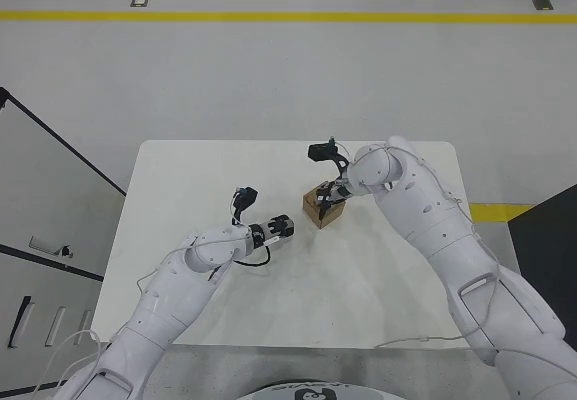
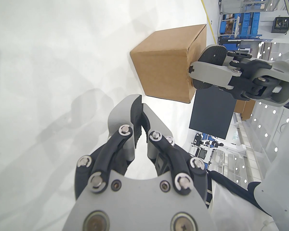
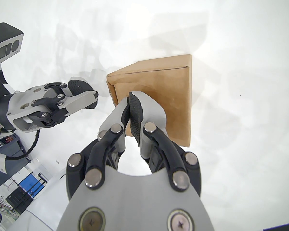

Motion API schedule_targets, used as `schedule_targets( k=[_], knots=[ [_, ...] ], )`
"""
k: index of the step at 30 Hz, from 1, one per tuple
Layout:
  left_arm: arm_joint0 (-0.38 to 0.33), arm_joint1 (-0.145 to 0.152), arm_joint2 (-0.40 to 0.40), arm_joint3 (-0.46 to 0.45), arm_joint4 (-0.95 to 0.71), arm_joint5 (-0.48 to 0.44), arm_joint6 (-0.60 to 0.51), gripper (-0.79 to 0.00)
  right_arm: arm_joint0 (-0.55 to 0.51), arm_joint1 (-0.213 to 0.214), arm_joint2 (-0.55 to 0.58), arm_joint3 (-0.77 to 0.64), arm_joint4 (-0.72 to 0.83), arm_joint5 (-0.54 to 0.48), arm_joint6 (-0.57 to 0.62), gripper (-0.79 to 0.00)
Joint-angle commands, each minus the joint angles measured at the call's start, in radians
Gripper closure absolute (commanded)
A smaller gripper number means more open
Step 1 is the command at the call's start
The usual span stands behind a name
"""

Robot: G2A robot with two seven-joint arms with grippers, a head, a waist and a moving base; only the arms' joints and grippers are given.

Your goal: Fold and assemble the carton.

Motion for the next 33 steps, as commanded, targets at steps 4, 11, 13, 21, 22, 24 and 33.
schedule_targets(
  k=[4,11,13,21,22,24,33],
  knots=[
    [-0.002,-0.001,0.002,-0.001,0.003,0.003,-0.002,0.000,0.010,-0.001,0.001,0.002,0.009,-0.002,-0.004,0.000],
    [-0.007,-0.001,0.004,-0.001,0.003,0.006,-0.007,0.000,0.007,0.004,0.009,-0.027,0.013,-0.003,0.000,0.000],
    [-0.008,-0.002,0.004,0.000,0.003,0.007,-0.008,0.000,0.003,0.006,0.010,-0.034,0.017,-0.004,0.000,0.000],
    [-0.011,-0.003,0.007,0.003,0.000,0.006,-0.007,0.000,-0.002,0.002,-0.007,-0.019,0.022,-0.005,-0.003,0.000],
    [-0.011,-0.003,0.007,0.003,0.000,0.005,-0.007,0.000,-0.001,0.001,-0.010,-0.013,0.022,-0.005,-0.005,0.000],
    [-0.011,-0.004,0.007,0.004,0.000,0.005,-0.006,0.000,0.002,-0.001,-0.016,-0.004,0.025,-0.007,-0.007,0.000],
    [-0.008,-0.004,0.007,0.006,0.002,0.004,-0.003,0.000,0.013,-0.006,-0.023,0.013,0.041,-0.012,-0.018,0.000]
  ],
)
